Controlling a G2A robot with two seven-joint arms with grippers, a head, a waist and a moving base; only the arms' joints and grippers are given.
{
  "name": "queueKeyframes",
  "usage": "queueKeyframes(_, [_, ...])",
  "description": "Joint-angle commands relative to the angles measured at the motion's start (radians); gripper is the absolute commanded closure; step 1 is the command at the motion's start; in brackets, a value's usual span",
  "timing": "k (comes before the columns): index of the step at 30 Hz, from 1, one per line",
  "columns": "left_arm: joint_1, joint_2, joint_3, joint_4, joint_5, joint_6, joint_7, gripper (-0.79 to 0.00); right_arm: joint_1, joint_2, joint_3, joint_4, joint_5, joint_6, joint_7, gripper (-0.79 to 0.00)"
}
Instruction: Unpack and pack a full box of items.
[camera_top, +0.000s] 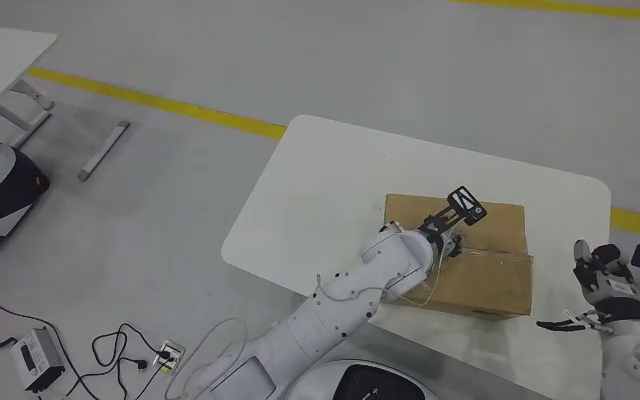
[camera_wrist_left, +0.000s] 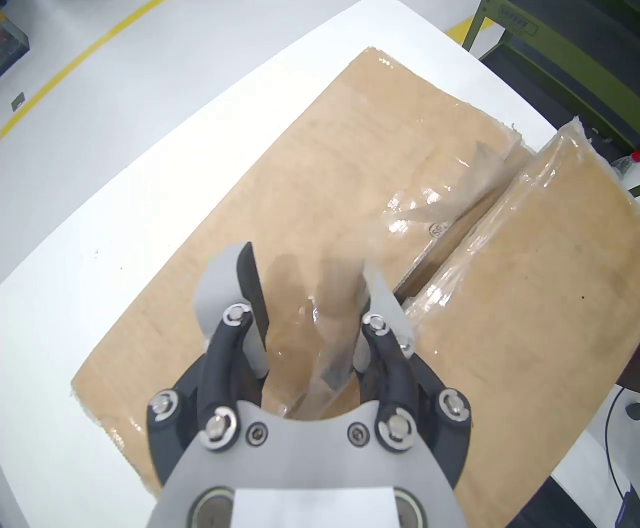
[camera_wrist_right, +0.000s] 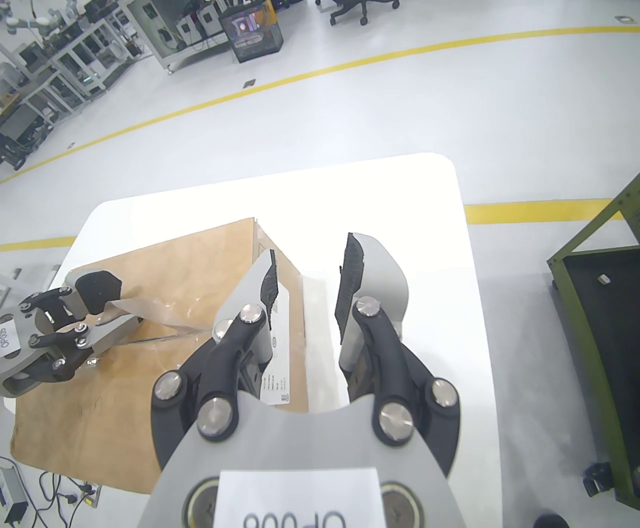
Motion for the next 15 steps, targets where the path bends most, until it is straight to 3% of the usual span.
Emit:
queueKeyframes(1, [0.012,0.002,-0.007,-0.023,-0.001,-0.002,0.001,0.000,0.005,-0.001,-0.008,0.005,0.001,-0.006,0.002,-0.311])
queueKeyframes(9, [0.053,0.011,-0.042,-0.108,0.007,-0.013,0.010,0.000,0.018,-0.001,-0.031,0.011,0.000,-0.033,0.014,-0.289])
queueKeyframes(15, [0.068,0.012,-0.053,-0.195,-0.013,-0.009,0.018,0.000,0.009,0.002,-0.035,-0.002,0.000,-0.119,0.009,-0.268])
